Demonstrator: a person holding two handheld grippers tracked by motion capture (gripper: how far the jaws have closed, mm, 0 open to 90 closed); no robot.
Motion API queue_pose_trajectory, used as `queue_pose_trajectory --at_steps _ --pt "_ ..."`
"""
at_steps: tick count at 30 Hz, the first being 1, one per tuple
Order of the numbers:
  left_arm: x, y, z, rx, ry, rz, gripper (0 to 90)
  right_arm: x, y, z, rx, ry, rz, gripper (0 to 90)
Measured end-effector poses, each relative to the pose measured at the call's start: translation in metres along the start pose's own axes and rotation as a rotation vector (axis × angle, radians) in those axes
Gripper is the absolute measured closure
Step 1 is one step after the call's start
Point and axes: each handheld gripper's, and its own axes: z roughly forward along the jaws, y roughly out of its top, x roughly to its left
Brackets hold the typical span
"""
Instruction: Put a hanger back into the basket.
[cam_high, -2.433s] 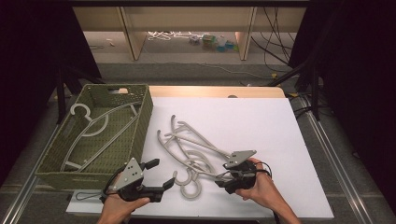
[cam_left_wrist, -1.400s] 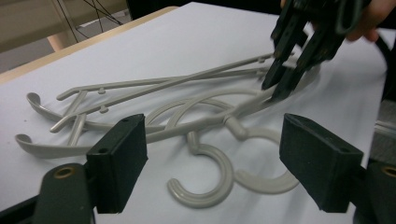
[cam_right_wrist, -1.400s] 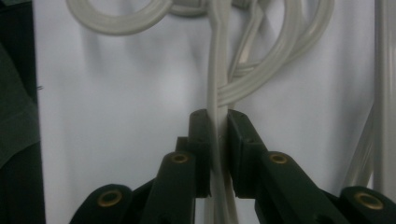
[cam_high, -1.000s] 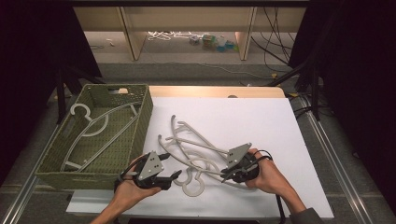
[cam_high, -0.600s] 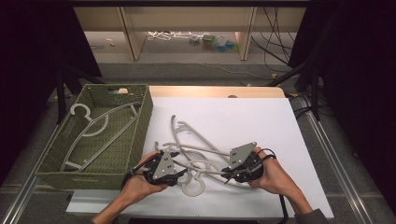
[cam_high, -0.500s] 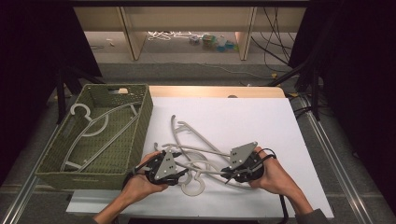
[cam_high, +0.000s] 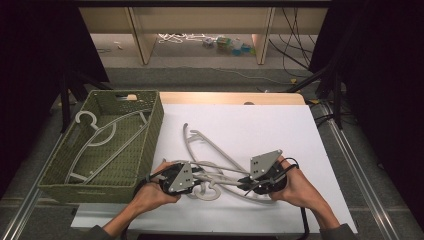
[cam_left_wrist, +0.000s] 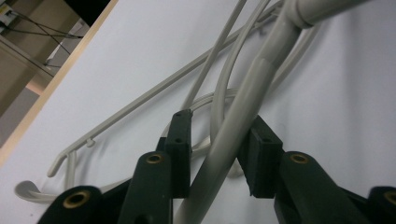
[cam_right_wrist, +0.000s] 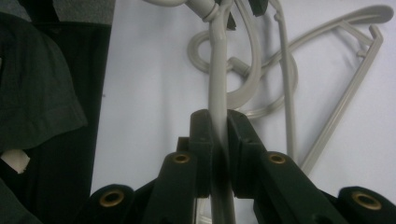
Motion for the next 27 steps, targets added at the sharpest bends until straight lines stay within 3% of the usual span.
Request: queue_pose_trajectory --at_steps 5,8,10,11,12,14,17,19,21,23,27 --pt "0.0 0.011 -0.011 -0.001 -0.006 0.095 72.4 0.0 0.001 -0.009 -0.043 0.009 -0.018 81.1" --pt "-0.002 0.017 -0.015 -0.031 -0.027 0.099 76.6 -0.003 0.0 -0.014 -0.052 -0.028 0.018 76.4" --pt "-0.005 0.021 -0.017 -0.018 -0.018 0.123 78.6 -0.006 -0.002 -0.017 -0.06 -0.062 0.052 74.3" --pt "-0.006 0.023 -0.017 -0.018 -0.024 0.114 78.9 -0.006 -0.003 -0.019 -0.066 -0.057 0.066 73.3" --pt "-0.006 0.024 -0.017 -0.017 -0.042 0.079 79.1 -0.006 -0.003 -0.02 -0.068 -0.065 0.075 70.9" --pt "-0.004 0.025 -0.02 -0.023 -0.039 0.032 79.3 -0.007 -0.002 -0.022 -0.091 -0.085 0.117 56.8" --pt "0.002 0.024 -0.024 -0.025 -0.048 -0.037 79.3 -0.01 0.0 -0.028 -0.16 -0.132 0.253 40.5" --pt "0.007 0.023 -0.028 -0.028 -0.058 -0.11 79.3 -0.013 0.0 -0.033 -0.191 -0.159 0.302 34.4" --pt "0.011 0.022 -0.031 -0.038 -0.062 -0.216 79.3 -0.015 -0.001 -0.039 -0.229 -0.206 0.345 29.6" --pt "0.015 0.021 -0.034 -0.037 -0.057 -0.286 79.3 -0.016 -0.002 -0.043 -0.269 -0.225 0.386 27.3" --pt "0.022 0.018 -0.039 -0.03 -0.05 -0.349 79.3 -0.013 -0.001 -0.052 -0.323 -0.256 0.431 23.2"
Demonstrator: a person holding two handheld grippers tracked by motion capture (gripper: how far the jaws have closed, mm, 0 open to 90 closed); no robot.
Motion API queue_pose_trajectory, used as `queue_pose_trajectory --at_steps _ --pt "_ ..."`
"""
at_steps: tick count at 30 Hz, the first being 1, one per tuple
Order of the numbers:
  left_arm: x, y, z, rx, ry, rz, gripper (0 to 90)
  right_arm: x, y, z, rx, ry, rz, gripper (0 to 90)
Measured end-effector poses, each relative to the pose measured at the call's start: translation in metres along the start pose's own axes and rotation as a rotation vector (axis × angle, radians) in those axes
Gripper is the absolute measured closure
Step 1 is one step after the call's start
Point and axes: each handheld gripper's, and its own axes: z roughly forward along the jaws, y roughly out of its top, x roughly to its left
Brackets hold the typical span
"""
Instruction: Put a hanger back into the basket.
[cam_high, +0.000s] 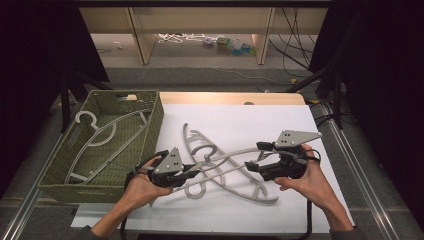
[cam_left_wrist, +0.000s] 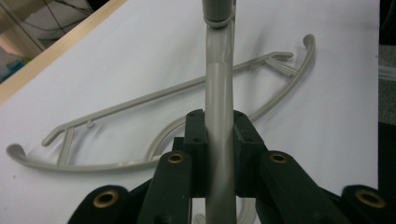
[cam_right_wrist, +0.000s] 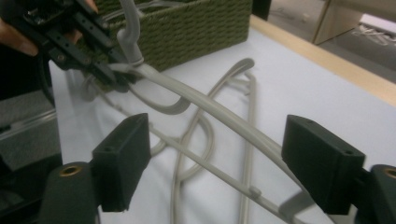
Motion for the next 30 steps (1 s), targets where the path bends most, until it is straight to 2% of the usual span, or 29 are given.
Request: queue_pose_trajectory --at_steps 1,5,7,8,10,11,12,14,18,22,24,25,30 --pt "0.002 0.0 -0.001 -0.003 0.001 0.003 79.3 0.001 0.001 -0.001 -0.014 -0.011 -0.002 23.2" --pt "0.005 -0.001 -0.006 -0.021 0.003 -0.086 79.3 0.005 0.002 -0.004 -0.048 -0.041 0.0 22.7" --pt "0.008 -0.002 -0.008 -0.036 -0.008 -0.132 79.3 0.007 0.002 -0.005 -0.048 -0.052 -0.007 20.1" --pt "0.009 -0.002 -0.008 -0.042 -0.025 -0.155 79.3 0.009 0.002 -0.006 -0.071 -0.059 -0.007 20.1" --pt "0.011 -0.002 -0.011 -0.042 -0.023 -0.186 79.3 0.012 0.002 -0.009 -0.086 -0.061 -0.003 19.8" --pt "0.013 -0.002 -0.012 -0.047 -0.035 -0.194 79.3 0.015 0.002 -0.011 -0.098 -0.071 -0.003 19.6" --pt "0.012 -0.002 -0.013 -0.052 -0.023 -0.206 79.3 0.017 0.001 -0.013 -0.094 -0.081 -0.009 19.3" --pt "0.015 -0.001 -0.018 -0.059 -0.026 -0.2 79.3 0.02 0.0 -0.015 -0.106 -0.089 -0.017 19.3" --pt "0.018 0.003 -0.027 -0.099 -0.035 -0.251 79.3 0.03 -0.005 -0.017 -0.143 -0.113 -0.018 19.0" --pt "0.019 0.007 -0.037 -0.116 -0.051 -0.287 79.3 0.038 -0.011 -0.014 -0.15 -0.107 -0.019 19.5" --pt "0.022 0.01 -0.046 -0.113 -0.077 -0.314 79.3 0.041 -0.015 -0.014 -0.137 -0.09 -0.013 19.8" --pt "0.024 0.012 -0.051 -0.125 -0.091 -0.333 79.3 0.042 -0.017 -0.013 -0.153 -0.101 -0.018 19.7" --pt "0.036 0.024 -0.084 -0.139 -0.055 -0.348 79.3 0.049 -0.031 -0.012 -0.153 -0.075 -0.014 19.2"
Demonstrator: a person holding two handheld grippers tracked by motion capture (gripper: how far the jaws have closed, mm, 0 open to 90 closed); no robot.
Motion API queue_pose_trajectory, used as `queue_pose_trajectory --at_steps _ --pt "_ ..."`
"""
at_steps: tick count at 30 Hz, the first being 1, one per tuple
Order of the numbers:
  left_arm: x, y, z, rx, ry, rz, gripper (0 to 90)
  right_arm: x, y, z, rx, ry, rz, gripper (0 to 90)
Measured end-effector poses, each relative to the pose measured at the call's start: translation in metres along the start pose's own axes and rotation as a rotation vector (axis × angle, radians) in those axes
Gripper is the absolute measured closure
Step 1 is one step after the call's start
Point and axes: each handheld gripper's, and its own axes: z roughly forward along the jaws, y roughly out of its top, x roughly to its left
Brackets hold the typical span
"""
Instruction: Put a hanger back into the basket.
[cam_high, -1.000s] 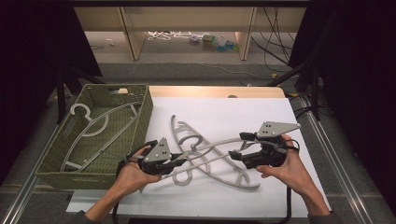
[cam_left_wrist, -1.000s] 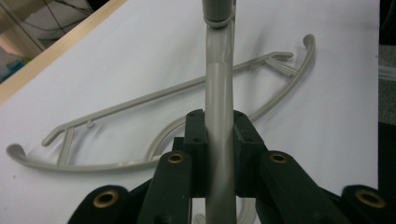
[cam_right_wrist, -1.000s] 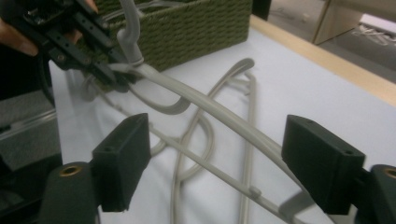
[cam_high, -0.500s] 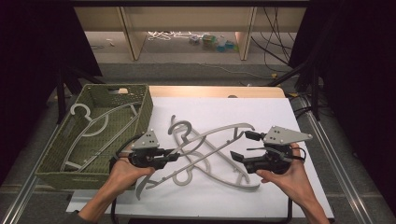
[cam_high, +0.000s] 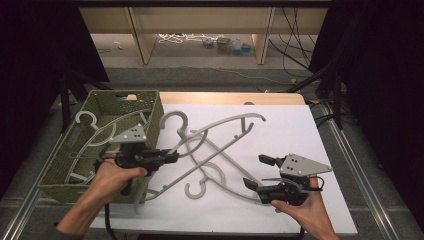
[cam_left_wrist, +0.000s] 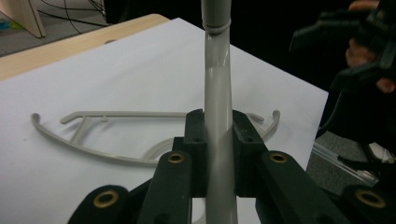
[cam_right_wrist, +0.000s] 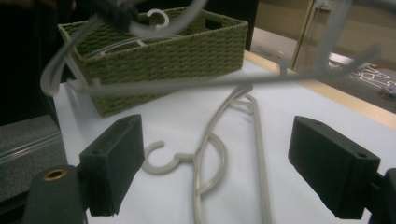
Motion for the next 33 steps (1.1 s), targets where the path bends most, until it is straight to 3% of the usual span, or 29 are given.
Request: queue_pose_trajectory --at_steps 2,10,14,20,25,29,33 --pt "0.003 0.008 -0.014 -0.017 0.011 -0.01 79.3 0.0 -0.006 0.001 -0.017 -0.009 -0.005 18.8" --pt "0.02 0.034 -0.061 -0.084 0.094 -0.02 79.3 0.001 -0.015 0.006 0.015 0.005 0.005 17.8" --pt "0.039 0.041 -0.084 -0.091 0.18 -0.027 79.3 0.0 -0.015 0.006 0.012 0.001 0.007 17.8" --pt "0.069 0.04 -0.103 -0.106 0.283 -0.047 79.3 0.0 -0.017 0.007 0.021 0.004 0.008 17.7" --pt "0.092 0.034 -0.111 -0.11 0.335 -0.069 79.3 0.0 -0.018 0.009 0.021 0.005 0.009 17.5" --pt "0.109 0.027 -0.116 -0.103 0.368 -0.068 79.3 0.0 -0.018 0.009 0.026 0.011 0.008 17.5" --pt "0.125 0.018 -0.12 -0.079 0.402 -0.033 79.3 0.0 -0.019 0.011 0.01 0.016 0.009 17.5"
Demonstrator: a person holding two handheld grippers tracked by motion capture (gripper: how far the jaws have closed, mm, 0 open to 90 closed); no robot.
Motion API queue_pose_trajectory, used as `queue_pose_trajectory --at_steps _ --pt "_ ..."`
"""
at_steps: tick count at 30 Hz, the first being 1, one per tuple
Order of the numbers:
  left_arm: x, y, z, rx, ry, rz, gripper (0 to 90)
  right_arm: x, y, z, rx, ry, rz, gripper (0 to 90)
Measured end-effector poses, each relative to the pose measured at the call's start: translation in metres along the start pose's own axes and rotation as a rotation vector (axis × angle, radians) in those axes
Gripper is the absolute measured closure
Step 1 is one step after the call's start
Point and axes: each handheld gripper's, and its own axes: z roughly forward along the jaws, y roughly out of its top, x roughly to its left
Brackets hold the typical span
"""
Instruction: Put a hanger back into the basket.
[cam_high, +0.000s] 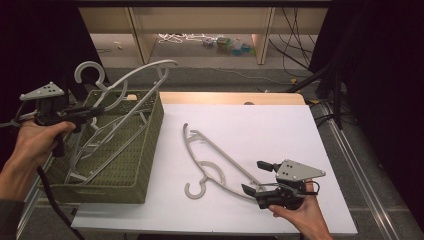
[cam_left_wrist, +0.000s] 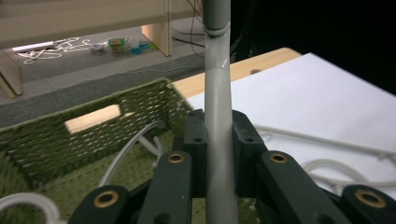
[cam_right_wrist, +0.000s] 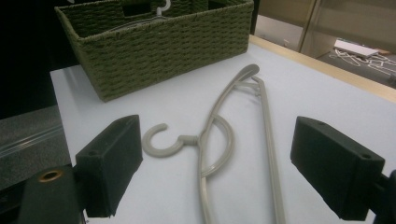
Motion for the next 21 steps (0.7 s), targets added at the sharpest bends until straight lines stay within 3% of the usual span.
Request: queue_pose_trajectory --at_steps 2,8,10,13,17,21 --pt "0.007 -0.005 0.0 0.014 0.018 0.025 79.2 0.0 0.0 -0.001 0.011 -0.011 -0.003 17.5" --pt "0.026 -0.023 0.003 0.063 0.062 0.038 79.2 -0.001 0.0 -0.001 0.024 -0.001 -0.006 17.5" --pt "0.033 -0.028 0.003 0.074 0.081 0.024 79.3 -0.001 0.0 -0.001 0.025 0.001 -0.004 17.5" --pt "0.041 -0.035 0.001 0.086 0.087 0.013 79.2 -0.001 0.0 -0.001 0.025 0.003 -0.005 17.5" --pt "0.045 -0.043 -0.002 0.099 0.081 0.044 79.2 -0.001 0.0 -0.001 0.019 -0.001 -0.007 17.6" --pt "0.047 -0.048 -0.002 0.119 0.085 0.046 79.2 -0.002 -0.001 0.0 0.008 0.008 0.001 17.6"
